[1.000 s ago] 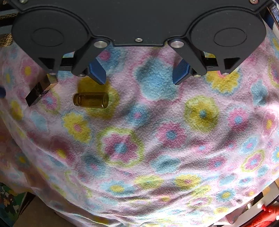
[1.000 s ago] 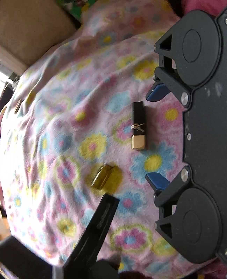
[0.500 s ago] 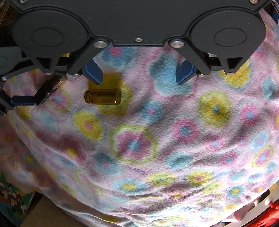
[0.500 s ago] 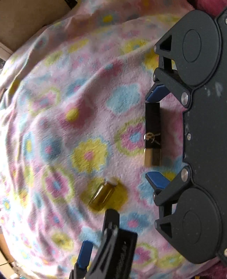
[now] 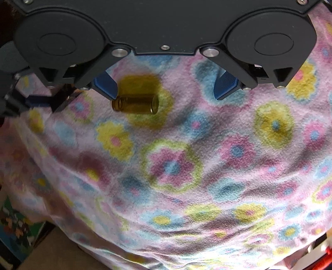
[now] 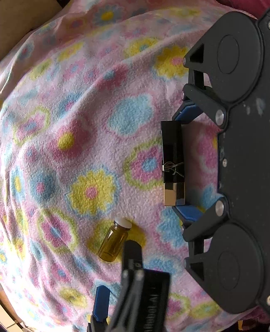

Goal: Organize rigid objects

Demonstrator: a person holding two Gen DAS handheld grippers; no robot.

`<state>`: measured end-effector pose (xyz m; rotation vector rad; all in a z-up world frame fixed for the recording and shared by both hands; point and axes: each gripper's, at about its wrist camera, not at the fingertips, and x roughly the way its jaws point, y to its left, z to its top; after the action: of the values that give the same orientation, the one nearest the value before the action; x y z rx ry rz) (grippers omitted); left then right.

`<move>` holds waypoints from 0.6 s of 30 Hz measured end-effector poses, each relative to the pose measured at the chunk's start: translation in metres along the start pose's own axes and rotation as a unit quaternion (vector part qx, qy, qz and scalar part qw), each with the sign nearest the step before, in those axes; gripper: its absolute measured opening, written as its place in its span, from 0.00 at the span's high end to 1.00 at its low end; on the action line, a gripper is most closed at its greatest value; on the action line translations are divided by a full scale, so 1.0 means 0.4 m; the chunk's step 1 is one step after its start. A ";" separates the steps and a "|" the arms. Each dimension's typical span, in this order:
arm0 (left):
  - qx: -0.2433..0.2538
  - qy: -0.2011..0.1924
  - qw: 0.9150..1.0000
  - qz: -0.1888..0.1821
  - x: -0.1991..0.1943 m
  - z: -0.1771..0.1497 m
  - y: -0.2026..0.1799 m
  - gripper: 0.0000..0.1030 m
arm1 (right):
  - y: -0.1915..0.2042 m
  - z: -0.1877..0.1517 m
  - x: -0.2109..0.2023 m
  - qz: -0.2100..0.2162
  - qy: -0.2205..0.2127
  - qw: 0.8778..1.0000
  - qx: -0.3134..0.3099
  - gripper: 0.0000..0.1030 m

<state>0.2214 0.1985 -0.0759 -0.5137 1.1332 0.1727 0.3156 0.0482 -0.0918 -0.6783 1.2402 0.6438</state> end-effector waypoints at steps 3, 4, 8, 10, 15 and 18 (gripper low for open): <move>-0.015 -0.011 1.000 -0.010 -0.001 0.009 0.004 0.07 | 0.006 0.001 0.003 -0.001 0.000 1.000 0.002 0.21; -0.018 -0.015 1.000 -0.013 -0.001 0.013 0.003 0.07 | 0.005 0.000 0.004 -0.001 -0.001 1.000 0.004 0.21; -0.008 -0.016 1.000 -0.019 0.012 0.016 -0.020 0.07 | -0.001 0.002 0.009 0.002 -0.001 1.000 0.013 0.20; 0.002 -0.016 1.000 -0.013 0.023 0.018 -0.036 0.06 | 0.001 0.002 0.008 -0.001 -0.001 1.000 0.013 0.20; 0.022 -0.016 1.000 0.005 0.046 0.024 -0.066 0.05 | 0.005 0.004 0.010 -0.002 -0.002 1.000 0.017 0.20; 0.032 -0.017 0.999 0.015 0.053 0.023 -0.076 0.06 | 0.003 0.005 0.012 -0.002 -0.002 1.000 0.022 0.20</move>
<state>0.2495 0.1735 -0.0828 -0.4353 1.1100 0.1702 0.3169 0.0510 -0.0964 -0.6412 1.2451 0.6127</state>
